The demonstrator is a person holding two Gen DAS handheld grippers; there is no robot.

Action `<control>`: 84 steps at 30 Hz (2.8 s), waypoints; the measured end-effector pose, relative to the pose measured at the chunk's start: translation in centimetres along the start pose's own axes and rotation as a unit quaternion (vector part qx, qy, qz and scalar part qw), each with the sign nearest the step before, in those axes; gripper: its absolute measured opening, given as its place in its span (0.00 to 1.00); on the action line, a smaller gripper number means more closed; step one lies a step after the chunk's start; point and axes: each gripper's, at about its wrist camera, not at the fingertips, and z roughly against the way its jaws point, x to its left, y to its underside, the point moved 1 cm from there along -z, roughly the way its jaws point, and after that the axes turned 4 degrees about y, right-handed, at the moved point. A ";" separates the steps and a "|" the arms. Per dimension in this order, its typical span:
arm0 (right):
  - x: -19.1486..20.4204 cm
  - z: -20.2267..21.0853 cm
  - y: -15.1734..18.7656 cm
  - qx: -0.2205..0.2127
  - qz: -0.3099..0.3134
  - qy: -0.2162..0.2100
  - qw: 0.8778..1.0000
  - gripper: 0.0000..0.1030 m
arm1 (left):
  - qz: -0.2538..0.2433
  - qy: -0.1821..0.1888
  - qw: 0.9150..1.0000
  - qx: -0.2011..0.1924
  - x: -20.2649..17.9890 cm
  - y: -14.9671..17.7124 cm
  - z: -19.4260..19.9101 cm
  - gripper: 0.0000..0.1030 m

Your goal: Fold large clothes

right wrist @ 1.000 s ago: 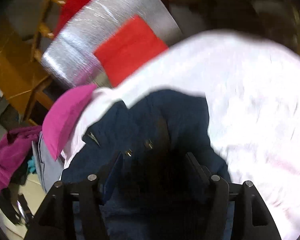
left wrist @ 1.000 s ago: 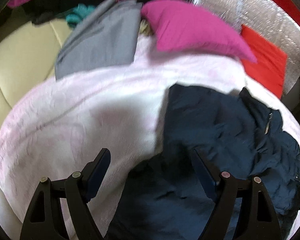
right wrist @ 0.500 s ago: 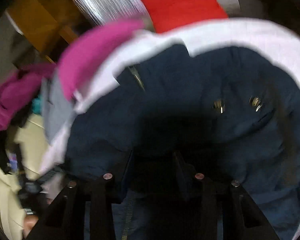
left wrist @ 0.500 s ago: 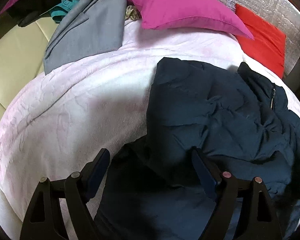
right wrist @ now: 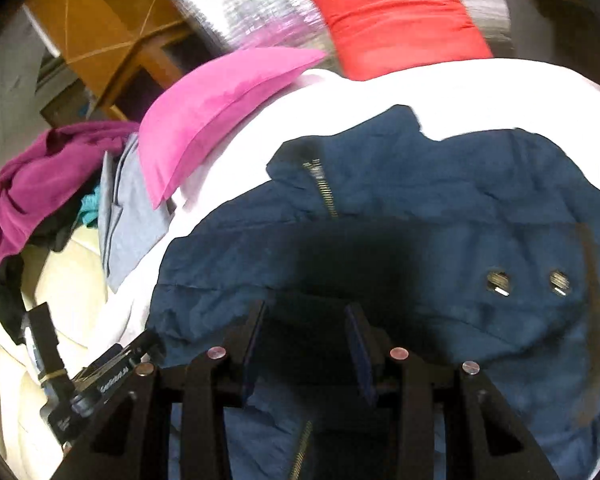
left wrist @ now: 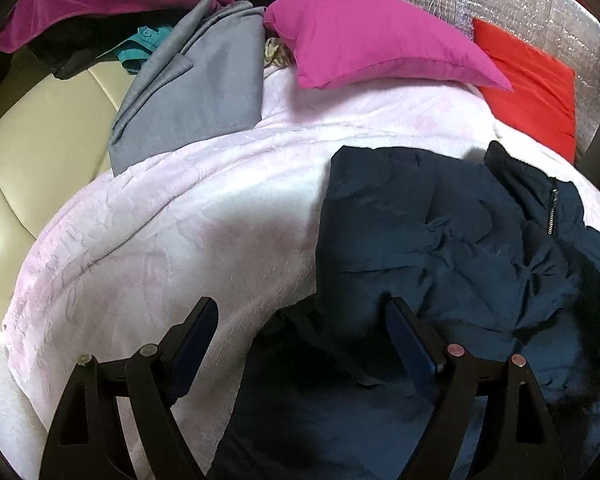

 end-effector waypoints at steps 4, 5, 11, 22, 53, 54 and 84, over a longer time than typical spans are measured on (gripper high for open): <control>0.2 -4.6 -0.6 0.046 0.002 0.035 0.998 0.42 | -0.004 -0.001 1.000 0.024 -0.1 0.3 -1.2 0.84; 0.2 -5.0 -0.5 0.048 0.005 0.037 0.998 0.42 | -0.005 -0.001 1.000 0.027 -0.2 0.3 -1.4 0.84; -1.3 -0.6 -0.7 0.021 -0.013 -0.001 1.000 0.50 | 0.000 0.004 1.000 0.031 0.0 0.4 -1.3 0.84; -11.4 9.3 2.4 -0.040 -0.097 0.011 0.994 0.51 | -0.014 -0.011 1.000 0.022 0.0 0.8 -0.9 0.83; -0.9 0.8 3.2 0.032 0.043 0.028 0.998 0.47 | -0.074 -0.030 0.993 -0.084 -1.1 0.9 5.1 0.84; -0.9 1.6 3.3 0.024 0.045 0.028 0.998 0.47 | -0.073 -0.028 0.993 -0.089 -1.1 0.9 5.4 0.84; -6.6 6.0 5.5 0.011 -0.036 0.047 0.998 0.47 | -0.040 0.031 0.997 -0.052 -0.3 0.6 3.9 0.84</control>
